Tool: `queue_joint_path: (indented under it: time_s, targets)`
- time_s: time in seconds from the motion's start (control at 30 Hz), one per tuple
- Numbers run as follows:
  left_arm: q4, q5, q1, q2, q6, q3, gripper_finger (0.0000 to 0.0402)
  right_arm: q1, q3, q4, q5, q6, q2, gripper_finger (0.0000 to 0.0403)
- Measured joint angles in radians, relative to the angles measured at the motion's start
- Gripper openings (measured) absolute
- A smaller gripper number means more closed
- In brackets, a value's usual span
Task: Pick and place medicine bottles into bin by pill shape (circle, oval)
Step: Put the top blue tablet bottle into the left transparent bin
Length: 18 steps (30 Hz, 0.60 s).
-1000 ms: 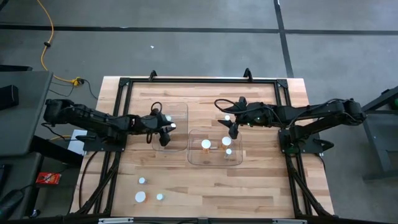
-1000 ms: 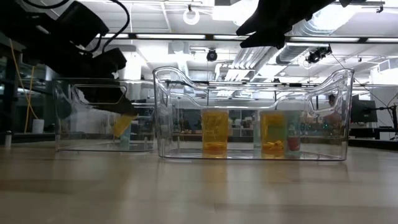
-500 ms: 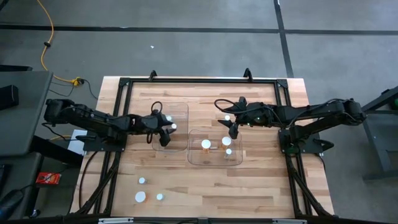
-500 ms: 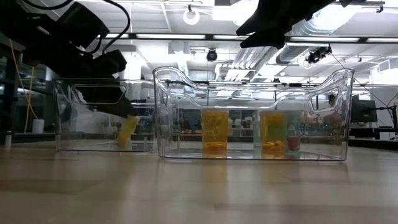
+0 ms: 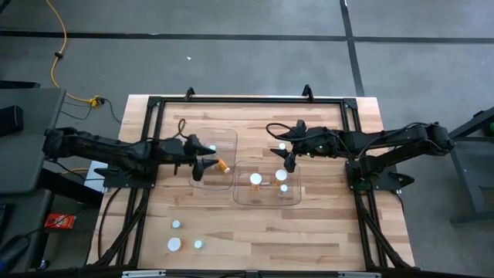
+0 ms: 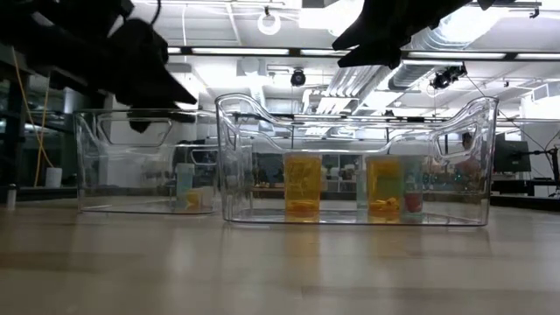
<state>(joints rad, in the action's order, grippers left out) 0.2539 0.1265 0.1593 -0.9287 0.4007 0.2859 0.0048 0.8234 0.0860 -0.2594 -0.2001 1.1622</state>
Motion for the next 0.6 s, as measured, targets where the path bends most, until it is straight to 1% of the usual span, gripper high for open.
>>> queue_joint_path:
  time_s: [0.1, 0.23, 0.47, 0.6]
  targets:
    - [-0.004, 0.014, 0.000, 0.066, -0.003, 0.007, 0.0216, 0.000, 0.000, 0.000, 0.000, 0.000, 0.000, 0.0240]
    - [-0.028, 0.017, 0.000, 0.124, -0.052, 0.068, 0.0216, 0.000, 0.000, 0.000, 0.000, 0.000, 0.000, 0.0240]
    - [-0.066, 0.018, -0.029, 0.136, -0.227, 0.260, 0.0216, 0.000, 0.000, -0.042, 0.000, 0.004, 0.000, 0.0240]
    - [-0.067, 0.019, -0.049, 0.132, -0.310, 0.341, 0.0216, 0.002, 0.000, -0.087, 0.000, 0.025, 0.000, 0.0240]
